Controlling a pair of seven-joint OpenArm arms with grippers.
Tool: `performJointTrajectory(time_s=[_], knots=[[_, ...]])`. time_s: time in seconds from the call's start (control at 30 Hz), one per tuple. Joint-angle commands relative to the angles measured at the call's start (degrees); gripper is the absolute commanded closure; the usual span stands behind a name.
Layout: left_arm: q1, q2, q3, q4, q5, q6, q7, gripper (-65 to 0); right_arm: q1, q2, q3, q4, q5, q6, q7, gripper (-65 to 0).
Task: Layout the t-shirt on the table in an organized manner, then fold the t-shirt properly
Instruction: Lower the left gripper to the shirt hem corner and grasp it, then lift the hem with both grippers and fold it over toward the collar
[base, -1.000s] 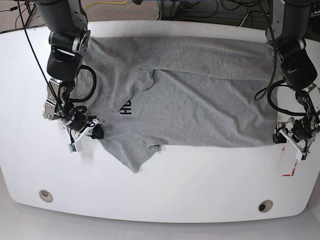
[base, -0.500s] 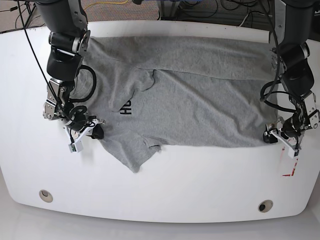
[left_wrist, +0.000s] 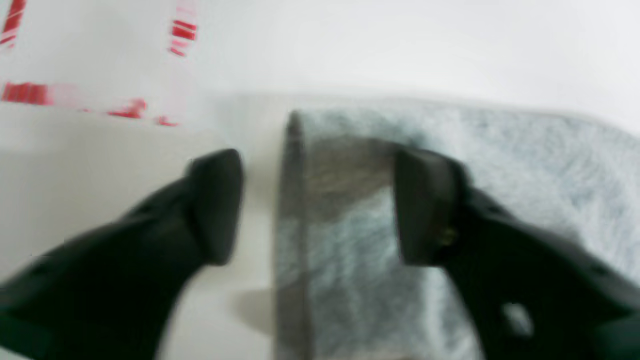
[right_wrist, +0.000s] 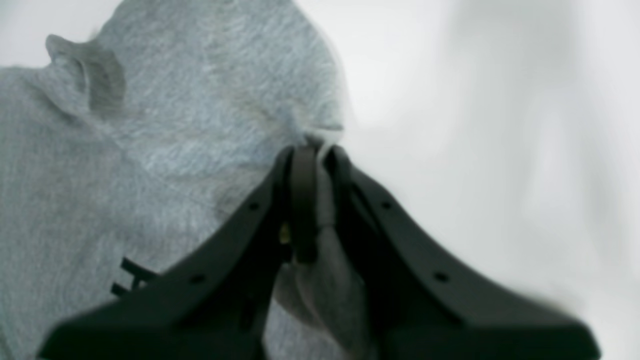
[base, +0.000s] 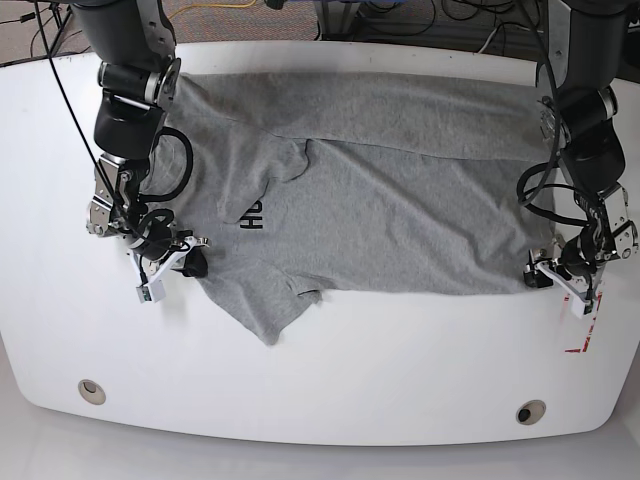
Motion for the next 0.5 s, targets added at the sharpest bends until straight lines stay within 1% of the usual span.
performJointTrajectory(time_s=[0.0,0.03,0.07,0.13,0.23,0.47], knots=[[-1.62,-0.47,1.65,0.81,-0.63,-0.16,-1.26,-19.7,0.65,0.64,-0.12,0.48,-1.45,-0.12,-1.58,-4.3],[-1.62,-0.47,2.35,0.81,-0.63,-0.25,-1.7,-14.3,0.65,0.64,-0.12,0.48,-1.45,-0.12,-1.58,-4.3],[-1.62,-0.38,3.41,0.81,-0.63,-0.42,-2.49,-7.5,0.65,0.72,-0.12,0.48,-1.53,-0.12,-1.58,-4.1],[-1.45,-0.38,5.34,0.81,-0.63,-0.51,-3.72,0.0,0.65,0.72,-0.12,0.48,-1.53,-0.12,-1.49,-3.3],[-1.45,-0.38,8.33,0.81,-0.9,-0.51,-5.12,0.0,0.56,0.72,-0.21,0.48,-1.53,-0.12,-0.53,0.0],[-1.45,-0.29,8.6,2.92,-0.98,-0.6,-5.3,0.0,0.74,0.72,-0.21,0.65,-1.53,-0.12,-0.61,0.0]])
